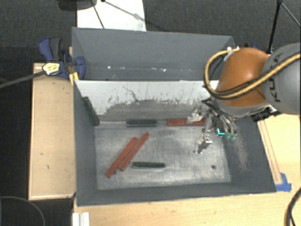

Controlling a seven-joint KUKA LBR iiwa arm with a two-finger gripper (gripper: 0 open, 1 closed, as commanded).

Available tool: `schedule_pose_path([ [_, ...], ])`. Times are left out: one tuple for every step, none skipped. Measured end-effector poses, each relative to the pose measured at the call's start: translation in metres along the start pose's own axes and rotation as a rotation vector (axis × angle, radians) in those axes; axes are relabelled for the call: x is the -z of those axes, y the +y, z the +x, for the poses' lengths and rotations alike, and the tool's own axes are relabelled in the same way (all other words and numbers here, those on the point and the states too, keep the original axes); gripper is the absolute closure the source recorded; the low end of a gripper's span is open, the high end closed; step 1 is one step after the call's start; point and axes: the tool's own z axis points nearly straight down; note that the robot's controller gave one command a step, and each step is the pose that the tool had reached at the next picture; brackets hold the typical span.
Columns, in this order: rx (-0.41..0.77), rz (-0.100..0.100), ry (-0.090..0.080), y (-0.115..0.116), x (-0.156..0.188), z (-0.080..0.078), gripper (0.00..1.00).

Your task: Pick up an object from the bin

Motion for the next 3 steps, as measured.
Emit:
schedule_pose_path([
  [0.0, 0.0, -0.003, 0.0, 0.002, -0.001, 0.0],
  [0.099, 0.0, -0.003, -0.005, 0.013, 0.008, 0.0],
  [0.148, 0.0, -0.004, -0.009, 0.019, 0.012, 0.0],
])
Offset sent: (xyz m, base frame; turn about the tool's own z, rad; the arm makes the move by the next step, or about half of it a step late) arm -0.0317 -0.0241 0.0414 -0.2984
